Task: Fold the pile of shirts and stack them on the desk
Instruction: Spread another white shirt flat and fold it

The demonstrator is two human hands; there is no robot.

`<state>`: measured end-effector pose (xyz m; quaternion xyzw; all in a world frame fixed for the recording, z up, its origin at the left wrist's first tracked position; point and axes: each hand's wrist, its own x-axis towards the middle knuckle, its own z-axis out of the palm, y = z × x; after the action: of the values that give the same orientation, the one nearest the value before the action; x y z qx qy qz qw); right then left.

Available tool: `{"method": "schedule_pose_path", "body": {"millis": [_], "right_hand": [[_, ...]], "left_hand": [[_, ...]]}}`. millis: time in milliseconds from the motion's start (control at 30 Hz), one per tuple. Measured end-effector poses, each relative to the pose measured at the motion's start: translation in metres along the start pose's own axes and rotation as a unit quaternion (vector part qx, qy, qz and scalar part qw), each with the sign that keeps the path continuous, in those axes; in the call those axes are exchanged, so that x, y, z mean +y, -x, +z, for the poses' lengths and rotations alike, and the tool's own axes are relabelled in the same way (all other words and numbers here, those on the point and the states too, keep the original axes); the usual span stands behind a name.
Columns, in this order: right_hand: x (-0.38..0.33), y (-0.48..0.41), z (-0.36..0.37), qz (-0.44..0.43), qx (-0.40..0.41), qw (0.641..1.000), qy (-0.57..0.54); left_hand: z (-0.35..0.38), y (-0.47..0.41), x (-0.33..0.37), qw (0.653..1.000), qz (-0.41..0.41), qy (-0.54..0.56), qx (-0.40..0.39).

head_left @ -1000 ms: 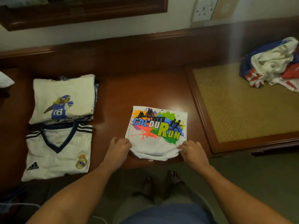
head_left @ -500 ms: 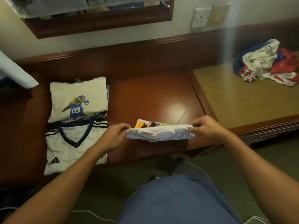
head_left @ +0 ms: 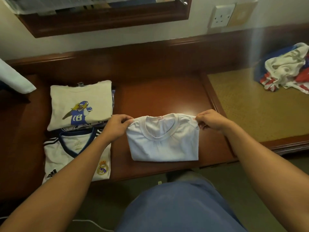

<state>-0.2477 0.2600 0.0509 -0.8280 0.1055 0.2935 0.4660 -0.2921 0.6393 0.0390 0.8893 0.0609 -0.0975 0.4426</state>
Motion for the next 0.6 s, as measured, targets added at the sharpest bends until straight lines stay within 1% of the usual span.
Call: {"method": "schedule_pose_path", "body": {"millis": [133, 300, 367, 433, 500, 567, 600], "right_hand": [[-0.007, -0.043, -0.003, 0.029, 0.014, 0.999, -0.006], [-0.014, -0.091, -0.015, 0.078, 0.001, 0.997, 0.015], [-0.016, -0.110, -0.018, 0.096, 0.011, 0.995, 0.011], [-0.013, -0.127, -0.018, 0.110, 0.046, 0.993, -0.010], [-0.002, -0.144, -0.018, 0.100, 0.084, 0.991, -0.009], [0.009, -0.155, -0.014, 0.084, 0.098, 0.991, 0.023], [0.016, -0.159, -0.011, 0.079, 0.097, 0.990, 0.057]], "left_hand": [[0.005, -0.039, 0.003, 1.000, -0.013, -0.022, 0.003], [0.018, -0.094, 0.005, 0.997, -0.059, -0.039, -0.004], [0.027, -0.116, 0.004, 0.996, -0.077, -0.040, 0.006], [0.036, -0.135, 0.001, 0.993, -0.110, -0.026, 0.028], [0.046, -0.148, -0.005, 0.986, -0.162, -0.002, 0.033], [0.059, -0.155, -0.014, 0.977, -0.213, 0.018, 0.011], [0.064, -0.157, -0.018, 0.973, -0.231, 0.024, 0.003]]}}
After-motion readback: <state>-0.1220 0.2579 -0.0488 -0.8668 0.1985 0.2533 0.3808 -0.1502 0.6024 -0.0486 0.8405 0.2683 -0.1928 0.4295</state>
